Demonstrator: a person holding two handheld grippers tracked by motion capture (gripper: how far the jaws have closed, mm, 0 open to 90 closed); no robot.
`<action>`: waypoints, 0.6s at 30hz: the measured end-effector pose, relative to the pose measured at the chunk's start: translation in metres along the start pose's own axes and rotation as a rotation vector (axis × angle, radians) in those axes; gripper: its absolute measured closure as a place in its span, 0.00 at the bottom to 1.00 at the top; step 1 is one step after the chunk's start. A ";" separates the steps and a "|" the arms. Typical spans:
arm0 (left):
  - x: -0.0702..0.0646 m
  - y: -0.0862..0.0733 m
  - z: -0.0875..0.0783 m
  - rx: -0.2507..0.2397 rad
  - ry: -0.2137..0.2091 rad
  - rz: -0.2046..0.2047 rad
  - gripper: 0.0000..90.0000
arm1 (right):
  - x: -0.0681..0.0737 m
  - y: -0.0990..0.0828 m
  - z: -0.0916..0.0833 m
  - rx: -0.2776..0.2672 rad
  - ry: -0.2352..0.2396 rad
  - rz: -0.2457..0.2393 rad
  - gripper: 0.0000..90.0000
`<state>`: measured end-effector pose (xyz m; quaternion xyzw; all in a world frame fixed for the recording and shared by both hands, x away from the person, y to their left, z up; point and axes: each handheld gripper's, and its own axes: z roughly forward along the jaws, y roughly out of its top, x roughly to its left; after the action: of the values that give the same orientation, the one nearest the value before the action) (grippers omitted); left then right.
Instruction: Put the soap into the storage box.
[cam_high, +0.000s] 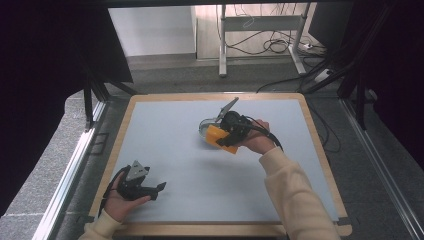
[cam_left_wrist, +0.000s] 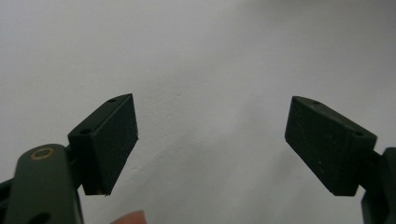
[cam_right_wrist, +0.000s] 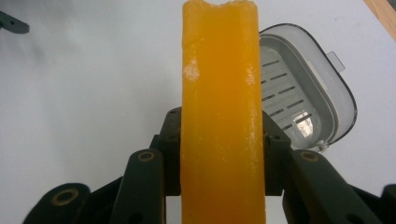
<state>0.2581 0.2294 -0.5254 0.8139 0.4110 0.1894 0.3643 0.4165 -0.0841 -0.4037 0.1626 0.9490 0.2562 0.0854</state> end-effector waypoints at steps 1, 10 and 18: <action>0.000 0.000 0.000 0.000 0.000 0.000 0.19 | -0.001 0.001 0.000 0.001 0.003 -0.001 0.68; 0.000 0.000 0.000 0.000 -0.003 -0.001 0.19 | -0.013 0.008 0.002 0.001 0.018 -0.002 0.68; 0.000 0.000 0.000 -0.003 0.001 -0.004 0.19 | -0.025 0.016 -0.002 0.000 0.005 0.000 0.68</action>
<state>0.2582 0.2298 -0.5256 0.8125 0.4125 0.1897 0.3658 0.4435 -0.0808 -0.3924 0.1620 0.9493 0.2565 0.0828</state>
